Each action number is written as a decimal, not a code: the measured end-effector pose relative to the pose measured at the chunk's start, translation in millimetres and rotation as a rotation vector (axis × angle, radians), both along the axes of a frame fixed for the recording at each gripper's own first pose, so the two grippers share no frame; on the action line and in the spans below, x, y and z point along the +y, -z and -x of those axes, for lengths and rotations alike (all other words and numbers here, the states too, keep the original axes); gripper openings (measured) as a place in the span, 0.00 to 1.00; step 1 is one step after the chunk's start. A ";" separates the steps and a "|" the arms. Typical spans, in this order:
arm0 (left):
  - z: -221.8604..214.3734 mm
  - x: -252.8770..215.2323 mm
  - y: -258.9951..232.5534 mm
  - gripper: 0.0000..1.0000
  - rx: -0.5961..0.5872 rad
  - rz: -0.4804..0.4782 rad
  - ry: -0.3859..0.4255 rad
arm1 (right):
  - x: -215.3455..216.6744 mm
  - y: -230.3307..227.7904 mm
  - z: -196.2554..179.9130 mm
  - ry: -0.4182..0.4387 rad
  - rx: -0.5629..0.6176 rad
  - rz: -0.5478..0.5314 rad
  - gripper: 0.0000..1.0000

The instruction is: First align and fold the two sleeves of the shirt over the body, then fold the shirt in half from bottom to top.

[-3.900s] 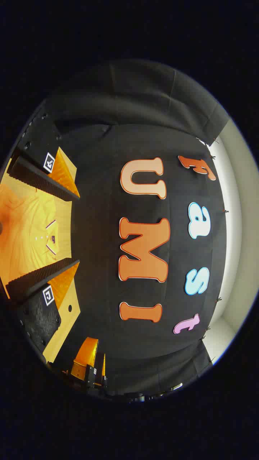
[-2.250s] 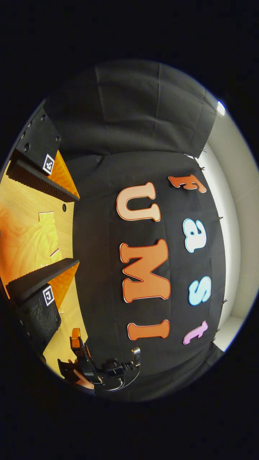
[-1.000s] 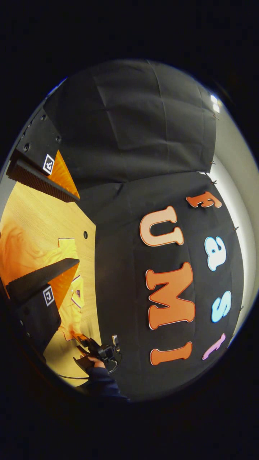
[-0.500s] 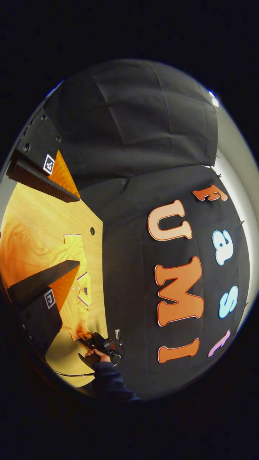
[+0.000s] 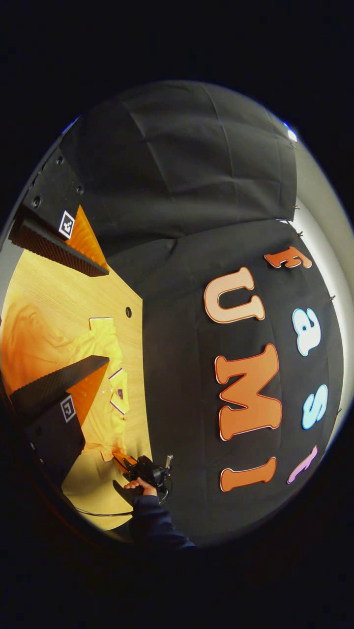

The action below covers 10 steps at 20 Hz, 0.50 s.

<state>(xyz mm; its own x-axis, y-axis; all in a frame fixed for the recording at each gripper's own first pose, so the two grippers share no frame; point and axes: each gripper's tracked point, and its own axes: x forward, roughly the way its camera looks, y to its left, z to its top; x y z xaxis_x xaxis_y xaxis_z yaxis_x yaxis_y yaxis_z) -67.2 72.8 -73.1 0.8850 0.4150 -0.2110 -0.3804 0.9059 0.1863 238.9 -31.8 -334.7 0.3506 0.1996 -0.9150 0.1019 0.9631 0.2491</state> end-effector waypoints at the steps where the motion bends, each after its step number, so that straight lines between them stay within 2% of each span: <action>1: 0.1 2.5 0.2 0.99 -0.001 0.005 -0.006 | 6.2 -9.5 -3.9 -0.006 -0.016 -0.019 0.03; 5: -1.0 8.6 4.2 0.99 0.002 0.022 -0.014 | 28.8 -39.7 -12.8 -0.039 -0.068 -0.057 0.03; 10: 1.5 17.0 12.3 0.99 0.007 0.036 -0.033 | 65.8 -59.1 -15.7 -0.127 -0.117 -0.029 0.02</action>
<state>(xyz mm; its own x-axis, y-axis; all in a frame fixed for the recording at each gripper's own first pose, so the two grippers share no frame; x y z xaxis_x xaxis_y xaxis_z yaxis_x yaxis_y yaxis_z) -68.7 89.8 -85.4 0.8693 0.4363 -0.2323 -0.4093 0.8988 0.1568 254.5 34.0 -275.7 0.4245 0.2751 -0.8626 -0.0518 0.9586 0.2802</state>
